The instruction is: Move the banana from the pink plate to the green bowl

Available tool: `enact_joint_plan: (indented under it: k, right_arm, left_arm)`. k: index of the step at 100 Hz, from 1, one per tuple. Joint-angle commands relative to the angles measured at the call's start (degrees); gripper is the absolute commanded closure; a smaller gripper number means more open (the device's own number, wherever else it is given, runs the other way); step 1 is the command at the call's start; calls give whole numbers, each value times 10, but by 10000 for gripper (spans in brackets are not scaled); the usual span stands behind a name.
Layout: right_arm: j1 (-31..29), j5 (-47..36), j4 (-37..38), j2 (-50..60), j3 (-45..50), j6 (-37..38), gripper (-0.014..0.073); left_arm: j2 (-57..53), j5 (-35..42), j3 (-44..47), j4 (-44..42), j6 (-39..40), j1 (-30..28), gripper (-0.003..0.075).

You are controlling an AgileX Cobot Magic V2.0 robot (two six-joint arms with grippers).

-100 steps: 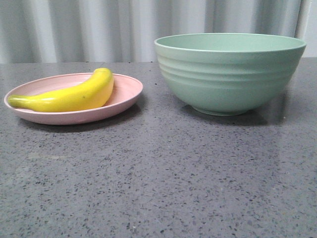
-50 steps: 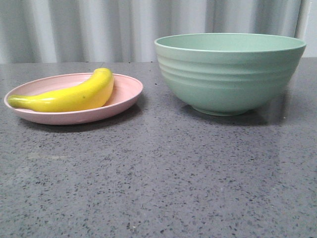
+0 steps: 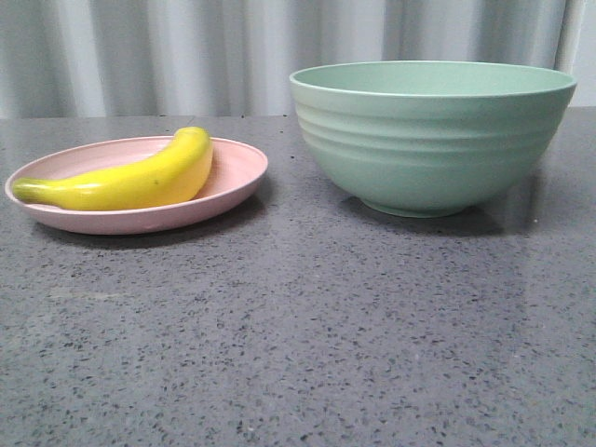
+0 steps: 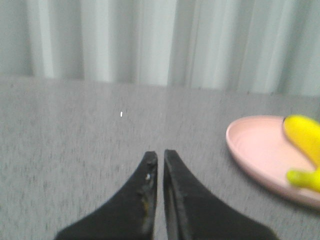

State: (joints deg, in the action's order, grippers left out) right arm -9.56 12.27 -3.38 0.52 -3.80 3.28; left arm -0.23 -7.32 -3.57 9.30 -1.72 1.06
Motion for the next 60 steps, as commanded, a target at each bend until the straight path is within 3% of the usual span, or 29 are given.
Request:
enact_joint_plan:
  k: [1,17,48,54,60]
  right_arm:
    - [-3,-3,-2,-24,-58,-4,665]
    - [-3,53,-1,-101,-134,-4,665]
    - [-3,52,-5,-236,-242,-4,666]
    - [-3,51,-5,-242,-242,-4,666]
    - [-3,59,-5,-242,-242,-4,666]
  left_arm:
    - [16,33,-60,4,3,0,739]
    - [87,-8,-130,-25,3,0,739]
    - [235,4,-204,-25,3,0,734]
    - [243,22,-206,-25,3,0,701]
    - [249,35,-206,-25,3,0,615]
